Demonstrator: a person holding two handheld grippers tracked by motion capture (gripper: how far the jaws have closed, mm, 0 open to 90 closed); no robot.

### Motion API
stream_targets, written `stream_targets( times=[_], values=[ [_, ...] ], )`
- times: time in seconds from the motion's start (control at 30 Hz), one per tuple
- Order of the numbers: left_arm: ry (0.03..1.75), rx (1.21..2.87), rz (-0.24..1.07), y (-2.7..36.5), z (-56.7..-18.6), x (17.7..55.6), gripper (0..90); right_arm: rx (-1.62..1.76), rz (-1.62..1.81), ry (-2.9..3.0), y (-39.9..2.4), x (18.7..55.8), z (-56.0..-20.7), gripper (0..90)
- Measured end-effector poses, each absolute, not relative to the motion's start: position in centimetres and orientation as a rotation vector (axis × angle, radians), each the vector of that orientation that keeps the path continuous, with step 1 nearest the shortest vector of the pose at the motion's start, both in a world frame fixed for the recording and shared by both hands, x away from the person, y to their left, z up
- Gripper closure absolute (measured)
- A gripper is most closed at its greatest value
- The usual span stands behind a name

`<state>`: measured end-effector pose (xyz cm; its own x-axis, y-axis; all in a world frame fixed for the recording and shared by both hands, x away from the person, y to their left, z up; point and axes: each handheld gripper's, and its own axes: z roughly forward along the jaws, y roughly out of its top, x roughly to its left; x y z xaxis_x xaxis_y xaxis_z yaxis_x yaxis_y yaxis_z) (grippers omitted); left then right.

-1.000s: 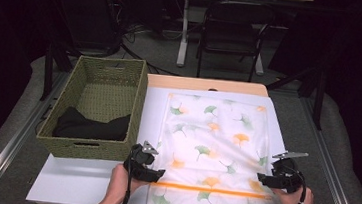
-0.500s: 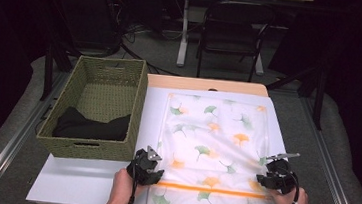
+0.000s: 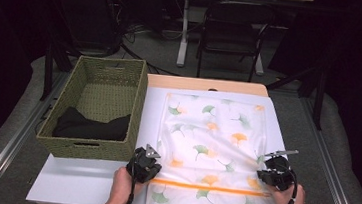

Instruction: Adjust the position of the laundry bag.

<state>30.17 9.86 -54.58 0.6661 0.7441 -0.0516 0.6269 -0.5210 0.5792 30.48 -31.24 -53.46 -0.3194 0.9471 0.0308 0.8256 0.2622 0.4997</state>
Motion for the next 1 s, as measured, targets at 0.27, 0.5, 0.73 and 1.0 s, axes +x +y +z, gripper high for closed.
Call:
stream_targets(
  times=[0.27, 0.5, 0.73, 1.0],
  values=[
    [1.119, 2.291, 0.326, 10.7, -54.6, 30.9, 88.5, 1.608, 0.659, 2.273, -30.4, 31.4, -53.3, 86.7],
    [1.176, 2.279, 0.385, 11.3, -54.5, 31.7, 88.0, 1.549, 0.649, 2.301, -28.9, 33.2, -53.6, 86.4],
    [1.153, 2.294, 0.304, 11.7, -53.8, 31.3, 61.5, 1.557, 0.699, 2.289, -29.5, 32.6, -52.8, 53.9],
    [1.124, 2.309, 0.235, 11.7, -52.9, 30.1, 34.9, 1.577, 0.738, 2.286, -30.1, 31.5, -51.9, 36.0]
  ],
)
